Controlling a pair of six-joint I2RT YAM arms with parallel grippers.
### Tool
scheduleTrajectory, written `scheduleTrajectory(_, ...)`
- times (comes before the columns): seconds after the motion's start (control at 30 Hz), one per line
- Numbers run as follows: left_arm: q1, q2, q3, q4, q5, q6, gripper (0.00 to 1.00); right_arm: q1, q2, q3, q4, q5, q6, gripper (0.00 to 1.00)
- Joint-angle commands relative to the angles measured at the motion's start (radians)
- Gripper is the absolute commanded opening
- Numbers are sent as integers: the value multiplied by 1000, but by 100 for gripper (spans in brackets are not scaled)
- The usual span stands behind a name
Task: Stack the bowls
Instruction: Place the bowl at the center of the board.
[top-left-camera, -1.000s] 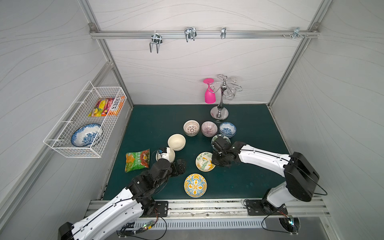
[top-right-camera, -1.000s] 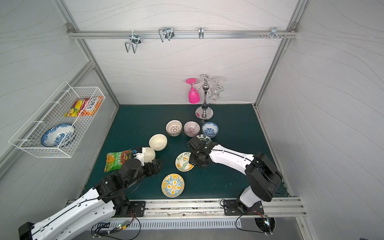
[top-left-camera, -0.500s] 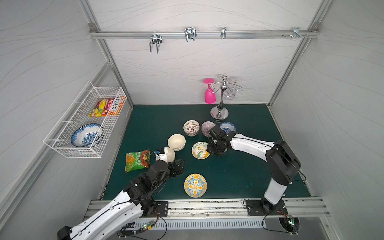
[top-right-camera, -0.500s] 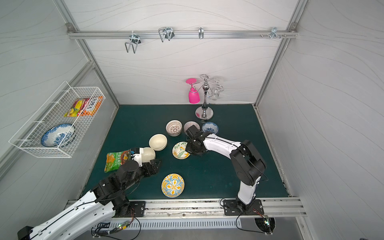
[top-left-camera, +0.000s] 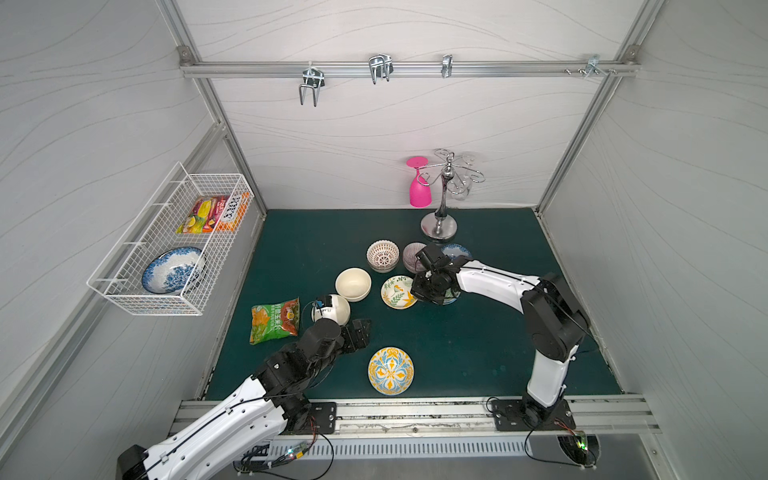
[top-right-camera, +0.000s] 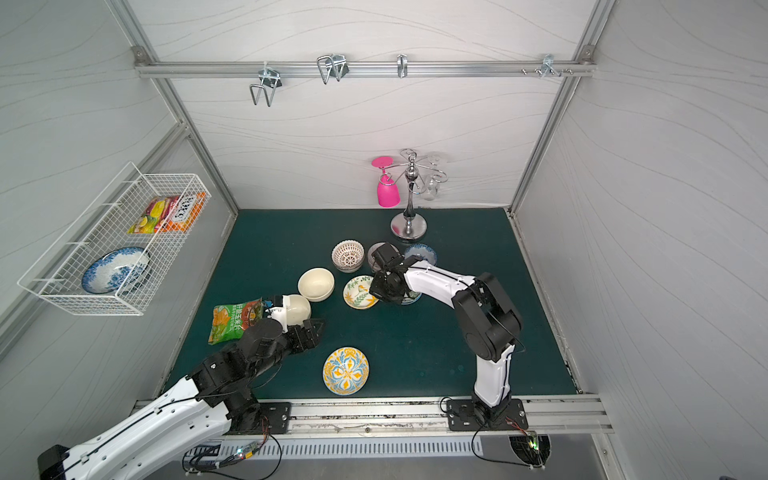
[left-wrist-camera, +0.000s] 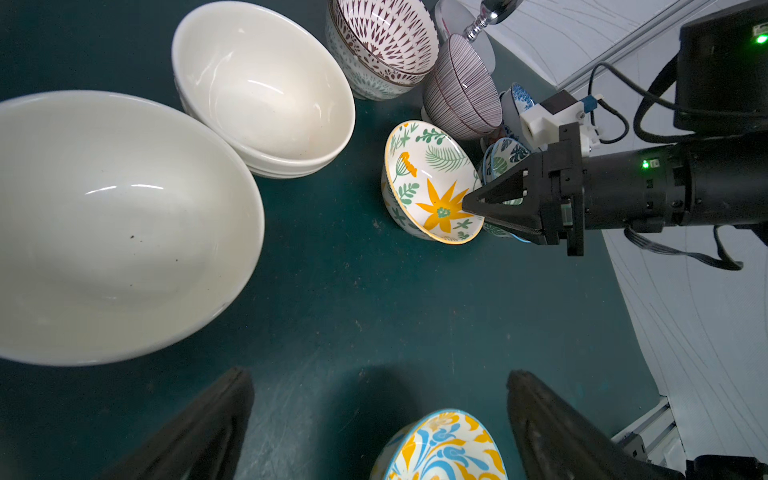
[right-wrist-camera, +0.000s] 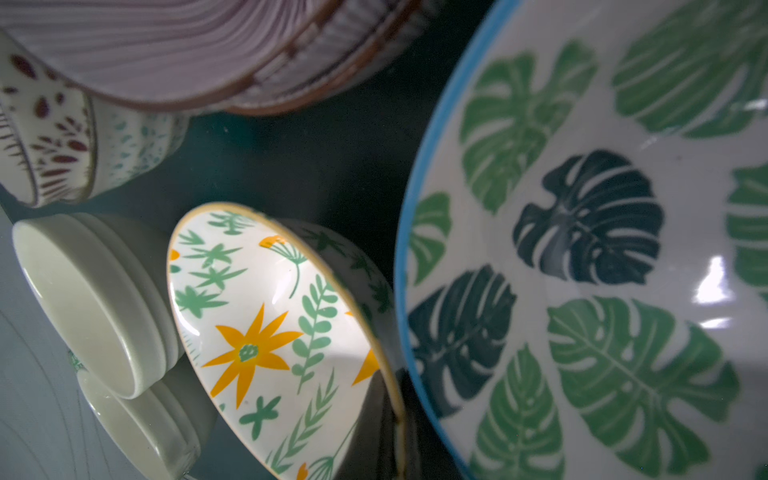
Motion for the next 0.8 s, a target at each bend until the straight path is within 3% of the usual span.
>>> scheduleTrajectory(0.0, 0, 9, 23, 42, -6, 18, 100, -3, 10, 31, -8, -7, -17, 16)
scheduleTrajectory(0.07, 0, 18, 32, 37, -2, 18, 100, 7, 4, 55, -34, -4, -30, 28)
scheduleTrajectory(0.23, 0, 46, 64, 9, 10, 21, 100, 31, -30, 112, -105, 8, -55, 42)
scheduleTrajectory(0.43, -1, 104, 119, -87, 57, -32, 99, 58, -148, 82, -161, 59, -57, 51)
scheduleTrajectory(0.63, -2, 99, 94, -141, 139, -174, 98, 60, -383, -63, -187, 140, -68, 61)
scheduleTrajectory(0.67, -1, 90, 81, -145, 162, -209, 97, 60, -454, -102, -203, 172, -69, 68)
scheduleTrajectory(0.73, -7, 78, 54, -149, 188, -263, 96, 58, -557, -170, -245, 244, -38, 96)
scheduleTrajectory(0.77, -11, 76, 44, -158, 194, -290, 95, 44, -606, -212, -266, 264, -15, 99)
